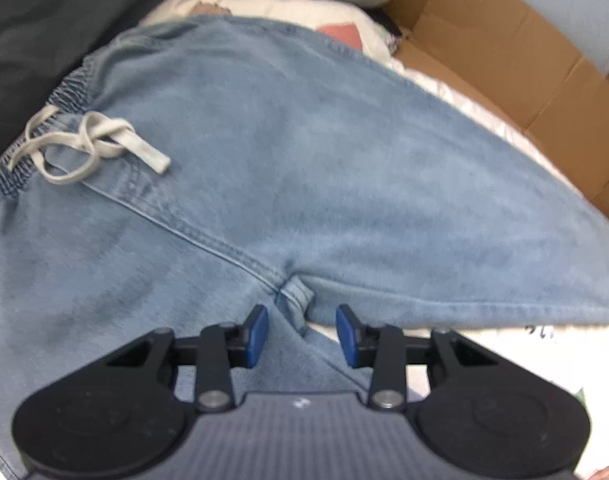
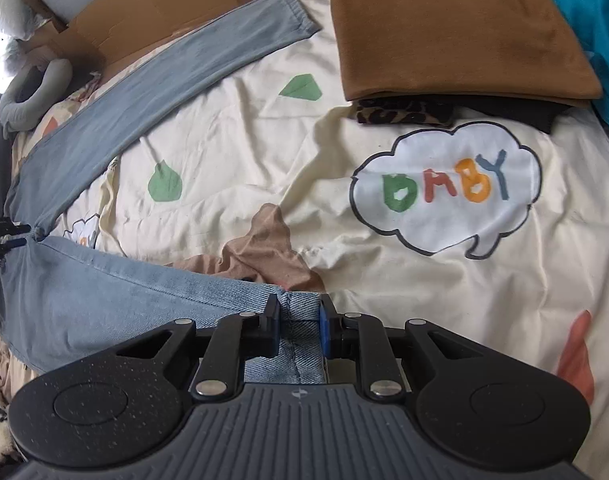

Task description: Fold clothes

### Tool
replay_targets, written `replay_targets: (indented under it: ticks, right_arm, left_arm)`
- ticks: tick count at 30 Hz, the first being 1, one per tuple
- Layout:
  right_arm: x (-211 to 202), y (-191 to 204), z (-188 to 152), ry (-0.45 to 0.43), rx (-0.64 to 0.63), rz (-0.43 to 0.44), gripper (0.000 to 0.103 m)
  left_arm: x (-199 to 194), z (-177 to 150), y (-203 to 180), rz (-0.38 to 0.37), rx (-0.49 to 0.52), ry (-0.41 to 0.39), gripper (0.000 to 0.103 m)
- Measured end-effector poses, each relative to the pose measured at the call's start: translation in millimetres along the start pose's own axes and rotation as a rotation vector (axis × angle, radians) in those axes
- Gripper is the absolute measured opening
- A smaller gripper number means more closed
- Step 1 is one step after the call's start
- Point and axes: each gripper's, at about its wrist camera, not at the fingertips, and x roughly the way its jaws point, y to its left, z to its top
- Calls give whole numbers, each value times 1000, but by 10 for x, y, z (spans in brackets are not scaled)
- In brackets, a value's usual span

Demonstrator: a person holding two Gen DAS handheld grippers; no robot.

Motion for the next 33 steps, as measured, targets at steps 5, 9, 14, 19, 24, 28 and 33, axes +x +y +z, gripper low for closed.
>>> replay_targets:
  ticks: [5,9,14,19,24,28,33]
  right_arm:
    - [-18,-4,-73,23,7,-21,17]
    - [42,-44,-131,43,22,-51,16]
    - [159,-116,-130,56,38,-91,12]
    - [249,-125,-100,56,39,-100,12]
    - [360,-118,-26,39,30,-115,13]
    - [426,-107,17,38,18,-132,12]
    - [632,-168,-16,84,41,-165,11]
  left_arm:
    - [232,-4,-19,60,2,54,30]
    - [323,24,0,90,8,64,31]
    - [220,5,28,72,-29,31,31]
    - [31,-4,122,8,-41,33,27]
    - [-57,-47,128,-33,-8,60,27]
    - [-7,-67,25,-39,31,73,27]
    - [206,-78,-113,1,47,94,26]
